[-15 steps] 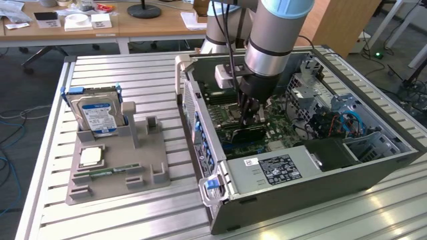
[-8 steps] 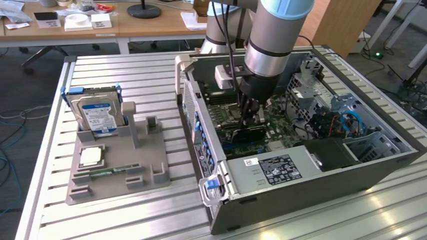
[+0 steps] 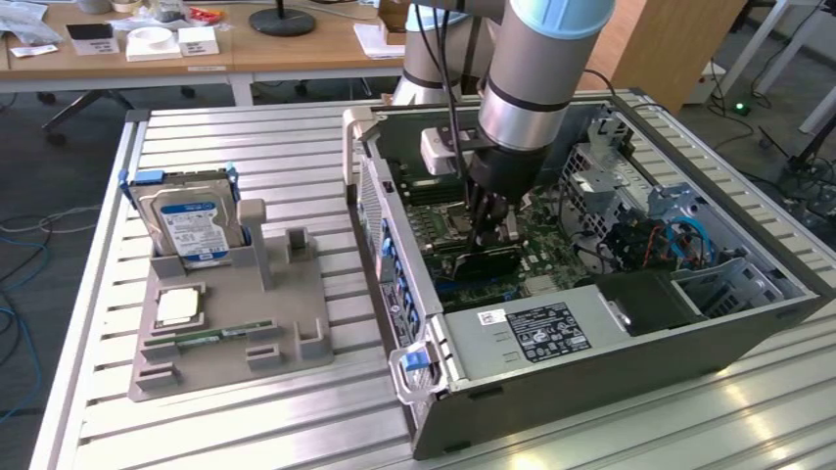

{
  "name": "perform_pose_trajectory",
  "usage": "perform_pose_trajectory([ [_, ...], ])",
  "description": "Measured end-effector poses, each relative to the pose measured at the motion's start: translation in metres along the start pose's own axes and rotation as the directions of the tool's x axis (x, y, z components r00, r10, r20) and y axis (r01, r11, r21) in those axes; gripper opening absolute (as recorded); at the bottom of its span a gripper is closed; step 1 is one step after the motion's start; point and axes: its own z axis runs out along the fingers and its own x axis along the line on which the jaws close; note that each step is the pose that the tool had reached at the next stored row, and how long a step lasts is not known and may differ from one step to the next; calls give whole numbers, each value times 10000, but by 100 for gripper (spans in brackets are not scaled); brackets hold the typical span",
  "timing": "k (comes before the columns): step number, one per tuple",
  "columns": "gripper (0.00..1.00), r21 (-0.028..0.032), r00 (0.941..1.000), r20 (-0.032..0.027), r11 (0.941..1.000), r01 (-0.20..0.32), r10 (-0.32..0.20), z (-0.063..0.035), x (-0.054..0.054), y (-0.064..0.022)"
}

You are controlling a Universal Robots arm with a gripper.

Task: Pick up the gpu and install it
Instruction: 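Press down on the gpu until it lock into place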

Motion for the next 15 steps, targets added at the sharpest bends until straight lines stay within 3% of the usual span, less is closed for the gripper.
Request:
perform_pose_trajectory([
  [15,11,0,10000,-1,10000,2,-2,17,2,19],
])
